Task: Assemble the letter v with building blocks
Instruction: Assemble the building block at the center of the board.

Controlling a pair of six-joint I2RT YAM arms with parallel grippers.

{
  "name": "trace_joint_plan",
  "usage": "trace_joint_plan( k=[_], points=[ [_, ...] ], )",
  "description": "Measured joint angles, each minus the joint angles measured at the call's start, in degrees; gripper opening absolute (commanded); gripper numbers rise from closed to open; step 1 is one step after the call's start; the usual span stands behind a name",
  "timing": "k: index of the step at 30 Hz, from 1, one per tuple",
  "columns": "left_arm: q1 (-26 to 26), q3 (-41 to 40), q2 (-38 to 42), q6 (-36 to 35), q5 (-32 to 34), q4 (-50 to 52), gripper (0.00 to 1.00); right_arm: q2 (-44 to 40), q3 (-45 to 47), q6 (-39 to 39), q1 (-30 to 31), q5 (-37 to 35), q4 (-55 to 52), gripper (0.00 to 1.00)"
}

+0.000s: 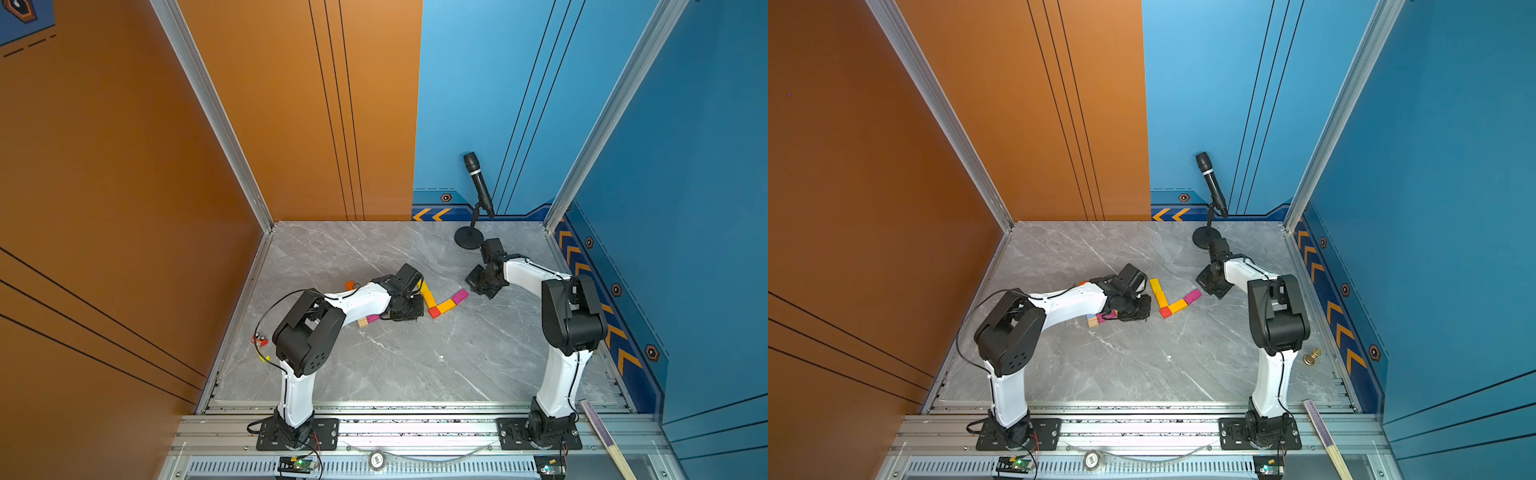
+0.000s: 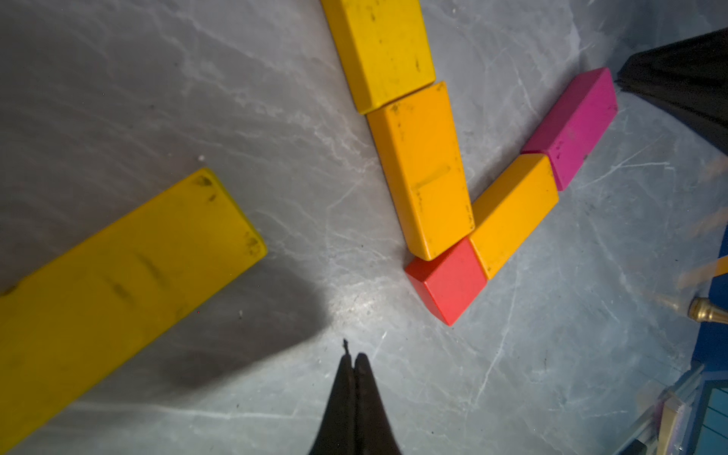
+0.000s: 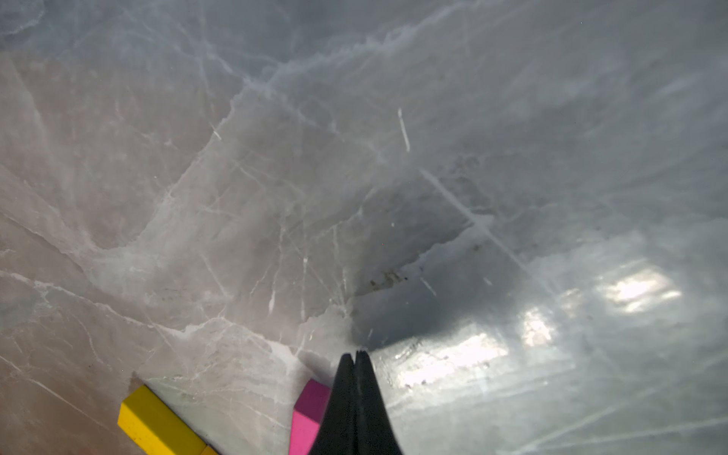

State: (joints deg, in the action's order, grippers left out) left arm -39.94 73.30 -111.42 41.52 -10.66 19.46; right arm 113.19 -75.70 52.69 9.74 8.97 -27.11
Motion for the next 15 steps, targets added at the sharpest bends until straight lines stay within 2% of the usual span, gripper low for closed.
trace_joint_plan(
  k=[15],
  points=[
    [-0.85,4.2,-3.61,0.17,-0.24,0.83,0.0,1.7,-0.72,-0.42,0.02,1.99,2.78,0.0]
  ],
)
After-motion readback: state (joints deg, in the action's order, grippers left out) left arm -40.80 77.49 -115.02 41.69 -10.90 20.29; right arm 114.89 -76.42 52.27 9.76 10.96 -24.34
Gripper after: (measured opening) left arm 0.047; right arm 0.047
